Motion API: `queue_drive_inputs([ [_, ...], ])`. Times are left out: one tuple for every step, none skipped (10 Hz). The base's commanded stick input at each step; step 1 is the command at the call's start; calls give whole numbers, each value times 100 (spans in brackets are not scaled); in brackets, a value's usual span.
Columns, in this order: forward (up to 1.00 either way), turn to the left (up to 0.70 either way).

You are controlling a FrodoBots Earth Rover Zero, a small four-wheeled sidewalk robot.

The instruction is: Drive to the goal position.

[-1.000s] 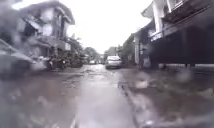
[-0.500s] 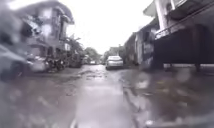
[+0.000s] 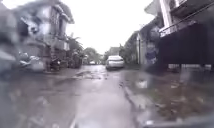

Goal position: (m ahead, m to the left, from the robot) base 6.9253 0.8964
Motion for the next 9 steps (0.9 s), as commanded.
queue_drive_inputs([
  [100,0],
  [100,17],
  [100,27],
  [100,10],
  [100,0],
  [100,0],
  [100,0],
  [100,0],
  [100,0],
])
